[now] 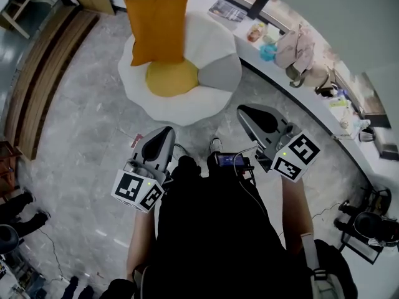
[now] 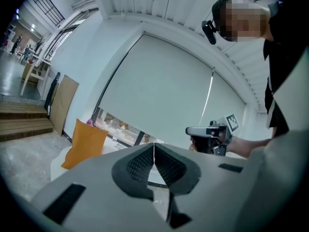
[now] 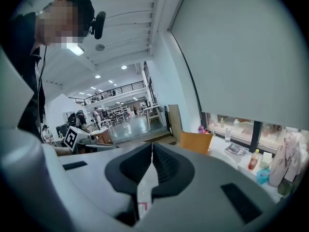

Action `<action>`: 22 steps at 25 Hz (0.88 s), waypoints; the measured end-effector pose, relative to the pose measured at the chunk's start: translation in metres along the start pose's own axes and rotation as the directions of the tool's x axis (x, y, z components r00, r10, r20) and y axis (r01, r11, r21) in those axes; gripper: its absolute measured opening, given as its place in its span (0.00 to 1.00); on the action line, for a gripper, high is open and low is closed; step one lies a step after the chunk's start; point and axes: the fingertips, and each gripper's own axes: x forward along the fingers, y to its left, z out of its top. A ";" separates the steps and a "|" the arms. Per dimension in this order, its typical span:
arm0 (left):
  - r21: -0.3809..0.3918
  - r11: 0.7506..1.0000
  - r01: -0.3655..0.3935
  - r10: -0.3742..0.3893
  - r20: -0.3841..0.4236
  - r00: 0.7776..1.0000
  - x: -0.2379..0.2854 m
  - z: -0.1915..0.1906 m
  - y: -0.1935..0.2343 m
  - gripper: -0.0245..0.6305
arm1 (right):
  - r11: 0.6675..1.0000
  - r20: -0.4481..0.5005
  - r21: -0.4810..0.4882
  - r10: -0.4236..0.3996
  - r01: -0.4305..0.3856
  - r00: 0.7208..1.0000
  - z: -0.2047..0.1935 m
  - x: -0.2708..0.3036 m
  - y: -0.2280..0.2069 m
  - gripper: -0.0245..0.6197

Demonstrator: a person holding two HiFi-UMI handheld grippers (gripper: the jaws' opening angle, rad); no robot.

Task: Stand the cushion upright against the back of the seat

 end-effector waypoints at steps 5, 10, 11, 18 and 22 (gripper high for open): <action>0.021 1.000 -0.011 0.011 0.005 1.000 0.010 0.001 -0.017 0.06 | 0.998 0.034 -0.066 -0.001 0.003 0.999 0.026 -0.027 -0.011 0.07; 0.048 0.998 -0.043 0.043 0.011 0.999 0.018 0.006 -0.028 0.06 | 0.994 0.077 -0.111 0.018 -0.009 0.997 0.054 -0.053 -0.019 0.07; 0.050 0.998 -0.045 0.044 0.011 0.999 0.019 0.007 -0.031 0.06 | 0.992 0.073 -0.127 0.021 -0.012 0.997 0.056 -0.058 -0.020 0.07; 0.065 0.996 -0.062 0.061 0.013 0.998 0.033 0.006 -0.052 0.06 | 0.987 0.062 -0.157 0.035 -0.025 0.997 0.054 -0.092 -0.031 0.07; 0.070 0.995 -0.066 0.065 0.009 0.998 0.038 0.003 -0.070 0.06 | 0.997 0.072 -0.047 0.070 -0.067 0.995 0.029 -0.094 -0.035 0.07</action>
